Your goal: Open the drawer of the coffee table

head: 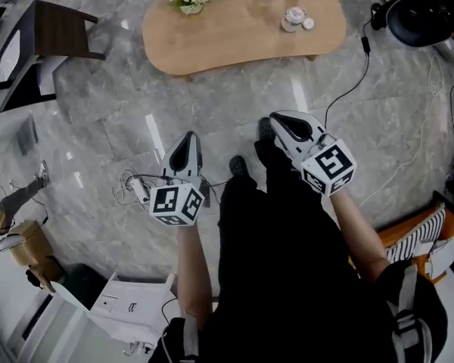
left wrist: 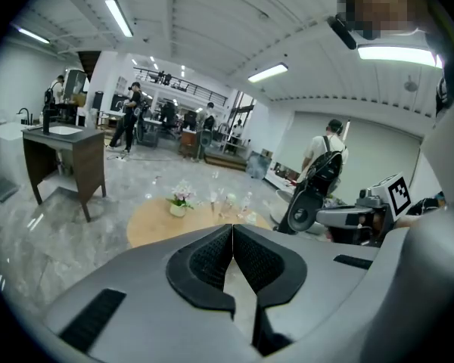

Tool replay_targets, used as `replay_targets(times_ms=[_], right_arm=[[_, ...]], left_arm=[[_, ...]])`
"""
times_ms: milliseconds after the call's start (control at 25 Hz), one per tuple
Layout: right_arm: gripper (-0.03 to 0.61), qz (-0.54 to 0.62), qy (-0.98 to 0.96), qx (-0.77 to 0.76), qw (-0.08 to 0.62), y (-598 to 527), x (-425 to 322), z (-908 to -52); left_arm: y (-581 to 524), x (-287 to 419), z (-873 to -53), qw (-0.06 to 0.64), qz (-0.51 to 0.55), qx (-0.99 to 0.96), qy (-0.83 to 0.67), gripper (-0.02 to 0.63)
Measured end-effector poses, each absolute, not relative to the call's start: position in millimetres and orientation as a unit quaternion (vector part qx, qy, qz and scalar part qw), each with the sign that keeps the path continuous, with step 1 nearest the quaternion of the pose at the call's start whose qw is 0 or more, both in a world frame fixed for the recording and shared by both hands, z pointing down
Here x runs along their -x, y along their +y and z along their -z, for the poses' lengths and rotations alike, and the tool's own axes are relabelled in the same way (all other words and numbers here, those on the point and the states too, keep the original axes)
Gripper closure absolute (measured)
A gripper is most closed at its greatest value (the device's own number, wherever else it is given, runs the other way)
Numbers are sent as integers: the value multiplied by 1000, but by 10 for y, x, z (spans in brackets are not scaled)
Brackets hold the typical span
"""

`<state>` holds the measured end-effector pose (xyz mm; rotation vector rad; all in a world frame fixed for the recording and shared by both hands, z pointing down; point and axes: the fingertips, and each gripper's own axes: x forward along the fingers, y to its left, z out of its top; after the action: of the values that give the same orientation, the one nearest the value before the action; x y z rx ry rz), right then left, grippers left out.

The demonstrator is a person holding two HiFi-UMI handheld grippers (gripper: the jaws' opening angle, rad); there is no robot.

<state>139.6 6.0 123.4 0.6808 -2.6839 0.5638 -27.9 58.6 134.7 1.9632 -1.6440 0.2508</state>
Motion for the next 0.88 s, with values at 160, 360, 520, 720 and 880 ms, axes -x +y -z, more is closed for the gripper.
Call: replay_targets(times_ms=[160, 360, 520, 720, 880], right_arm=[[566, -204, -937, -222, 178, -200, -1379, -1539], [566, -206, -931, -221, 205, -398, -1315, -1970], [566, -213, -923, -229, 223, -491, -1139, -2399], [566, -208, -921, -231, 234, -611, -854, -2985], [565, -213, -915, -235, 248, -578, -639, -3424]], left_arm=[[422, 269, -1618, 287, -124, -721, -618, 600], [288, 405, -2050, 306, -125, -709, -623, 600], [89, 634, -2356, 295, -111, -721, -617, 600], [-130, 837, -2963, 291, -122, -733, -602, 600], [-88, 1011, -3472, 299, -161, -730, -593, 600]])
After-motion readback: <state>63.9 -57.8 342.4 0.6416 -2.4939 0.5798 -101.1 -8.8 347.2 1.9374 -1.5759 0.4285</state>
